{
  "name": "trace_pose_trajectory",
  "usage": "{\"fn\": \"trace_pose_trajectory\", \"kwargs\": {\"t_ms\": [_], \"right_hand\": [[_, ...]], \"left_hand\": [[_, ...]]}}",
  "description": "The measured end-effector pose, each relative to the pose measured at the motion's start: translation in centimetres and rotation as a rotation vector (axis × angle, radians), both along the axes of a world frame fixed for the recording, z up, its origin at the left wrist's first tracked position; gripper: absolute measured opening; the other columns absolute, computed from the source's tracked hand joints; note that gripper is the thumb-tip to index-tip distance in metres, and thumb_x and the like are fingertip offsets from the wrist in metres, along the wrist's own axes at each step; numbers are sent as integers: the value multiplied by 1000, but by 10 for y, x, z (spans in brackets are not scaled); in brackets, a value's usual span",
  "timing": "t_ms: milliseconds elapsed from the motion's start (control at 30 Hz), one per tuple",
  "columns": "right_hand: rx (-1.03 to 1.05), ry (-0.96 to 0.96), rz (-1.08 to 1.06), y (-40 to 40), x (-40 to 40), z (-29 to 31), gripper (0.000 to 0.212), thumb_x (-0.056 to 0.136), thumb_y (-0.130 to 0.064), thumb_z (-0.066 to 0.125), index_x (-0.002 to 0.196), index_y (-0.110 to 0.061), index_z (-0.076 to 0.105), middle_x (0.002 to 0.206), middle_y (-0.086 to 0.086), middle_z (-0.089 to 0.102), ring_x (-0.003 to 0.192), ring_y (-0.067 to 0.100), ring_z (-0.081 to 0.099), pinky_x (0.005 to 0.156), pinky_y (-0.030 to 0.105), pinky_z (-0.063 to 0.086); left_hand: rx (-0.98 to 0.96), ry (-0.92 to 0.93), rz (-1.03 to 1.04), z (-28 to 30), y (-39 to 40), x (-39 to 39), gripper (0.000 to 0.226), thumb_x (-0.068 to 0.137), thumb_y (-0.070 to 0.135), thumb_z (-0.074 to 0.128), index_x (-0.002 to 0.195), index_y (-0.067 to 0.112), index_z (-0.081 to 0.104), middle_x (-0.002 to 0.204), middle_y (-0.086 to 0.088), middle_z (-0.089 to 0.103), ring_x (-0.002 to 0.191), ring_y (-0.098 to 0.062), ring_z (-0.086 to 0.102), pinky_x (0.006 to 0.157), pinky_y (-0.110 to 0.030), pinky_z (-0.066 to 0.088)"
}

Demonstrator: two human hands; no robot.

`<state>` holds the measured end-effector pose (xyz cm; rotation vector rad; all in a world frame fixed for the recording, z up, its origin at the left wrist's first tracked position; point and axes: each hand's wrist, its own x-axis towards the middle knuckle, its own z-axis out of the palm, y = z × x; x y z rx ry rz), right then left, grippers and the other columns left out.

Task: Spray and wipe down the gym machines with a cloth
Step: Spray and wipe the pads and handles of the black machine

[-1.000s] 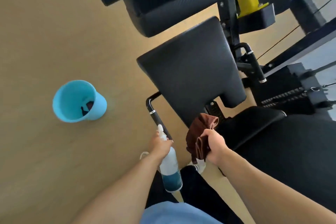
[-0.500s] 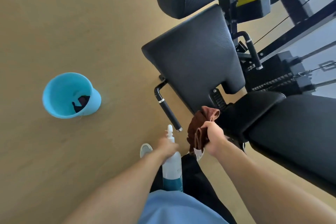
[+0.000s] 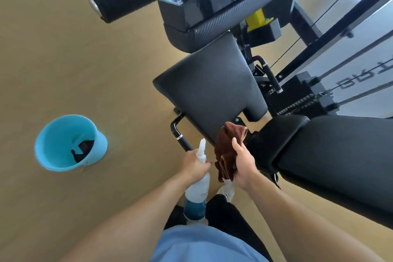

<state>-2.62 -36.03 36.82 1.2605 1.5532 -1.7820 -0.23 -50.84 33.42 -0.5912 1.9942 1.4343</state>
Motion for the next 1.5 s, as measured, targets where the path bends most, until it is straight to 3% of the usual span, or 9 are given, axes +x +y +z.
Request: {"fn": "trace_pose_trajectory", "kwargs": {"t_ms": [233,400,500,700,967,1133,1267,1367,1500], "right_hand": [[17,126,-119,15,-50,29,41,103,-54,55,128,-26,69,104,5,80,98,30,77,95,52,59],[168,227,21,58,-104,41,34,107,-50,49,127,-29,68,116,0,74,109,26,70,101,51,55],[326,318,133,108,-148,49,35,108,-42,51,132,-24,69,117,-2,74,110,20,68,106,44,54],[504,302,255,210,-218,68,18,108,-42,50,107,-36,68,99,-5,72,93,18,70,82,37,60],[495,407,231,272,-268,65,23,110,-36,48,123,-27,64,106,-3,71,100,21,69,94,46,58],[547,464,144,290,-302,65,25,112,-31,44,128,-21,60,100,-1,69,92,19,68,71,29,48],[638,506,66,294,-342,56,22,112,-25,44,130,-23,57,94,-6,67,81,4,65,66,16,48],[745,504,162,287,-368,22,31,111,-24,45,140,-30,52,114,3,68,102,21,66,90,39,54],[768,394,421,271,-399,-62,37,110,-22,42,143,-39,46,122,6,68,99,26,64,88,47,55]], "left_hand": [[42,197,-262,37,43,-57,44,93,23,69,136,32,62,105,7,68,88,-9,64,64,-11,45],[-27,152,-104,45,82,-99,57,88,15,66,142,31,59,114,4,71,93,-11,66,74,-25,55],[-95,112,-54,47,107,-131,49,79,14,65,124,33,69,107,2,74,91,-26,69,72,-38,57],[-158,121,-81,60,164,-187,61,75,23,66,131,47,63,80,10,68,73,-17,64,63,-29,48],[-88,143,24,60,216,-251,54,82,16,67,131,40,67,110,9,72,93,-11,67,84,-35,59],[-138,181,53,50,230,-295,38,89,15,65,126,27,70,121,8,71,103,-11,64,87,-25,49],[-195,217,84,46,235,-344,43,93,19,62,135,24,63,109,7,69,99,-13,60,91,-27,48],[-230,191,70,34,232,-378,40,92,23,61,131,23,66,115,-3,69,102,-22,63,94,-36,54],[-256,46,32,-11,228,-419,26,89,31,61,107,19,75,102,-4,70,91,-23,66,76,-34,56]]}}
